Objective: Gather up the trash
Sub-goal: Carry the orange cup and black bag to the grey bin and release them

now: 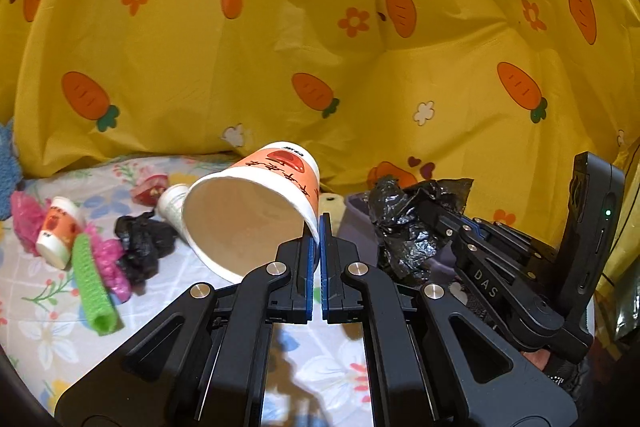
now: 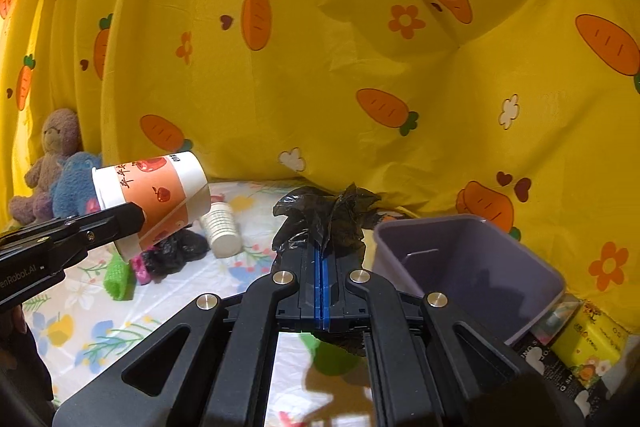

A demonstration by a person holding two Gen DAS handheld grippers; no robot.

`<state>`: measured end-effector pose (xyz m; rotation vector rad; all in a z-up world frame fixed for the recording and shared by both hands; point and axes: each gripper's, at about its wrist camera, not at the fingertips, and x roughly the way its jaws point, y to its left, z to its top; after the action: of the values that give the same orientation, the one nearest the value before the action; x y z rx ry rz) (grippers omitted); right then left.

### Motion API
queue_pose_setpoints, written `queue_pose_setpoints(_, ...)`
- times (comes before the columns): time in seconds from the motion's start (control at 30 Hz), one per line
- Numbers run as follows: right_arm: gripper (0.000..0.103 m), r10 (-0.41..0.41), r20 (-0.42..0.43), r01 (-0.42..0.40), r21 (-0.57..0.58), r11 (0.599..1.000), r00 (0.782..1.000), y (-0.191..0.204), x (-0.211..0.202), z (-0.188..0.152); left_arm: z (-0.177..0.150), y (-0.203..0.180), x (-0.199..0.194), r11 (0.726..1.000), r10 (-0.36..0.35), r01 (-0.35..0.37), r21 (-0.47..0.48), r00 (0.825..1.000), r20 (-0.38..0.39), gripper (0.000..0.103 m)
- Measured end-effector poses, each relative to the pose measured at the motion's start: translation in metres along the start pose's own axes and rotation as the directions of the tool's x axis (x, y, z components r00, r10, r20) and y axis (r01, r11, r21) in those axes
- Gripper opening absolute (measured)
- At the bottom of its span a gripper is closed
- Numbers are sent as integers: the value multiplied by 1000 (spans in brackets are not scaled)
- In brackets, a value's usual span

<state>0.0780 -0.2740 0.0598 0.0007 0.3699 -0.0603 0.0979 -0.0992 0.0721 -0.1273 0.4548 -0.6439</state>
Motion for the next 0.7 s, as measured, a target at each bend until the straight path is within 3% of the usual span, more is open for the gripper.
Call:
queue_pose_setpoints(0.2,2,-140,-8,140,74,987,990,-57,8,8,17,-35,52,987,-156,157,11,986,-58,2)
queue_pose_setpoints(0.33,2,-201,-24,202,129,971,979,-90,13,9,24,-62,81,974,-218,223,49,972,-87,2)
queue_pose_setpoints(0.7,2,-249,-91,262,171,950,964,-134,30,0,24,-100,142,941,-325,336,40,930,-175,2)
